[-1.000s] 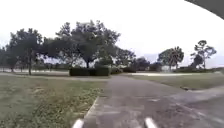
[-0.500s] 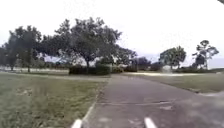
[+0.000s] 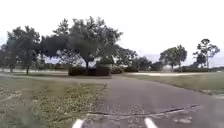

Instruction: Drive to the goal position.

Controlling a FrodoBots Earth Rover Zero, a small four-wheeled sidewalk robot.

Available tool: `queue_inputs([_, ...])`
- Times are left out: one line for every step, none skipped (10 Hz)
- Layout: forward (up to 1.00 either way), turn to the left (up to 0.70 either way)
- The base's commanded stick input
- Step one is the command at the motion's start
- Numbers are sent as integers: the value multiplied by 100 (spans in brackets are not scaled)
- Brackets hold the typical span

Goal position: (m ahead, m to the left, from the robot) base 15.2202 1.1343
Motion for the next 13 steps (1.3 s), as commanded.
queue_inputs([84, 3])
queue_inputs([84, 3])
queue_inputs([84, 3])
queue_inputs([84, 3])
queue_inputs([84, 3])
queue_inputs([84, 3])
queue_inputs([84, 3])
queue_inputs([84, 3])
queue_inputs([84, 3])
queue_inputs([84, 3])
queue_inputs([84, 3])
queue_inputs([84, 3])
queue_inputs([84, 3])
